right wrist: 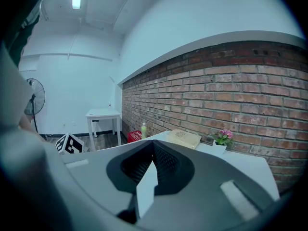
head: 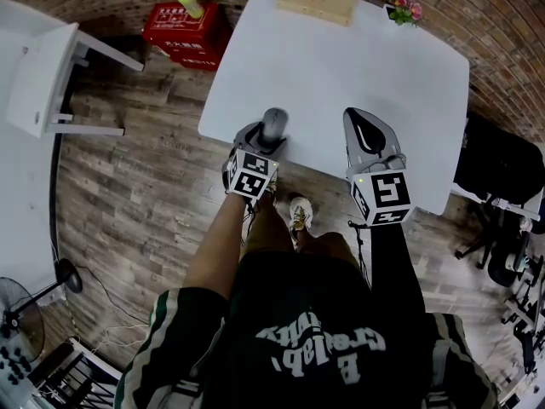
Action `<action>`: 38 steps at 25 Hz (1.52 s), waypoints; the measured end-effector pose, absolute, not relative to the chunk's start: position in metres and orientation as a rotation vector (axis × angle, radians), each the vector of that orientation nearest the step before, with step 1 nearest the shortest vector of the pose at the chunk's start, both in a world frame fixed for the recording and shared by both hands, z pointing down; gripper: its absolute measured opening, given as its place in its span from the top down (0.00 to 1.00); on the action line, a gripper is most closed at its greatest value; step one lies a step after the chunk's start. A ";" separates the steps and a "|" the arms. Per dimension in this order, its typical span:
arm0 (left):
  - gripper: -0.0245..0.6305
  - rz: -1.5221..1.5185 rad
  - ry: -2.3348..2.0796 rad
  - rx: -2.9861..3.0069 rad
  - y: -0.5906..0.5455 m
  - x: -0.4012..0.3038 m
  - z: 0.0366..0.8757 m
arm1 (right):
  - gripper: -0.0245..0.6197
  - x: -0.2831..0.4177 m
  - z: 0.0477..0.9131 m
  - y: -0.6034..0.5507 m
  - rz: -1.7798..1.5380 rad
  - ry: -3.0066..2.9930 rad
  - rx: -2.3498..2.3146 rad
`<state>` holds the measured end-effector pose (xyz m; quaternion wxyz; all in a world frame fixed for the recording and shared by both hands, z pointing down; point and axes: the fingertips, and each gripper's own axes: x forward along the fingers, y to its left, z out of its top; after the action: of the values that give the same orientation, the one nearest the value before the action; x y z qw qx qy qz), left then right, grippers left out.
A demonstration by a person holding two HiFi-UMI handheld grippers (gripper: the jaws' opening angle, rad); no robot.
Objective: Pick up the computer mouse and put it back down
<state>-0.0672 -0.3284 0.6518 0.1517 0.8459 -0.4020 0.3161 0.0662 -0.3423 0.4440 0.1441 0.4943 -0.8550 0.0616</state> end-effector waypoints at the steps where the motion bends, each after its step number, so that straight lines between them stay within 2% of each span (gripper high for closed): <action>1: 0.48 0.908 -1.158 2.427 -0.329 -0.067 0.650 | 0.94 0.067 0.444 -0.342 0.176 -2.465 1.426; 12: 0.50 0.767 -1.275 2.520 -0.342 -0.055 0.564 | 0.94 0.080 0.410 -0.337 0.107 -2.509 1.465; 20: 0.56 0.540 -1.419 2.632 -0.336 -0.052 0.450 | 0.94 0.085 0.373 -0.323 0.027 -2.560 1.490; 29: 0.57 0.311 -1.575 2.752 -0.315 -0.048 0.327 | 0.94 0.089 0.343 -0.309 -0.059 -2.591 1.489; 35: 0.58 0.274 -1.554 2.754 -0.302 -0.046 0.310 | 0.94 0.090 0.332 -0.306 -0.089 -2.598 1.490; 38: 0.67 0.253 -1.578 2.757 -0.299 -0.046 0.304 | 0.94 0.090 0.333 -0.304 -0.089 -2.594 1.488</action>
<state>-0.0464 -0.2991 0.3041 -0.0227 0.8650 -0.4949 0.0794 0.0901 -0.3039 0.3330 0.0751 0.4960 -0.8646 -0.0298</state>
